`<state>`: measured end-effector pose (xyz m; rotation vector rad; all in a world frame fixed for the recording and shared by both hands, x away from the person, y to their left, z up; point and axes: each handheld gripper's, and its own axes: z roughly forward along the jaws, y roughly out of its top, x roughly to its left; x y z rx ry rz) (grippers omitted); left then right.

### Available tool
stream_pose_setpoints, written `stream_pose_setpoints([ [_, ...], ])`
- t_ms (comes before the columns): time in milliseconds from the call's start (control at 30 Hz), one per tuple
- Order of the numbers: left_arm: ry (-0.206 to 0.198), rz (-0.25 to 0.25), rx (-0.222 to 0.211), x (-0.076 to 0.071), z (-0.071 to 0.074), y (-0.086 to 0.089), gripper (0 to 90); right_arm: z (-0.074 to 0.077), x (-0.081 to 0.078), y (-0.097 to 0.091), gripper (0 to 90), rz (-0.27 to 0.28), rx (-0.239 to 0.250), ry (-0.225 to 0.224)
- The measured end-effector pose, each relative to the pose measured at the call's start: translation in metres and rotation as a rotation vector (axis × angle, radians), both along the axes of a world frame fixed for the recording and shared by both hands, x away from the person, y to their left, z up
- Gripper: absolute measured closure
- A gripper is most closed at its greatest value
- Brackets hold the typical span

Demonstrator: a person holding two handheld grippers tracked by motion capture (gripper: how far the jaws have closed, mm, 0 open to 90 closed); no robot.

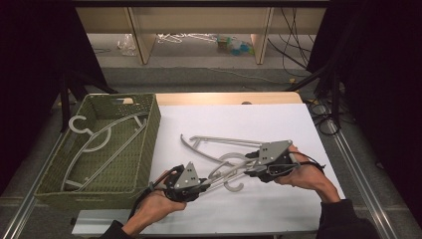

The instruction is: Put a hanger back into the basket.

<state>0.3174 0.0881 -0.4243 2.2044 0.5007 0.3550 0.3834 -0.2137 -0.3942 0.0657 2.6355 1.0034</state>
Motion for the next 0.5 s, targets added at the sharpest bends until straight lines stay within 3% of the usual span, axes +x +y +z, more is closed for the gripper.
stream_pose_setpoints([
  [67,0.019,0.024,-0.026,0.0,0.002,0.005,78.9,0.003,-0.002,-0.002,42.7,-0.044,0.031,0.003],
  [167,0.033,0.065,-0.057,0.0,0.007,0.013,78.9,0.007,-0.009,-0.004,39.6,-0.064,0.062,0.02],
  [267,0.038,0.09,-0.092,-0.001,0.012,0.02,78.9,0.007,-0.015,-0.005,36.8,-0.098,0.121,0.057],
  [500,0.072,0.126,-0.173,-0.003,0.024,0.038,78.9,-0.013,-0.026,-0.011,32.4,-0.219,0.175,0.074],
])
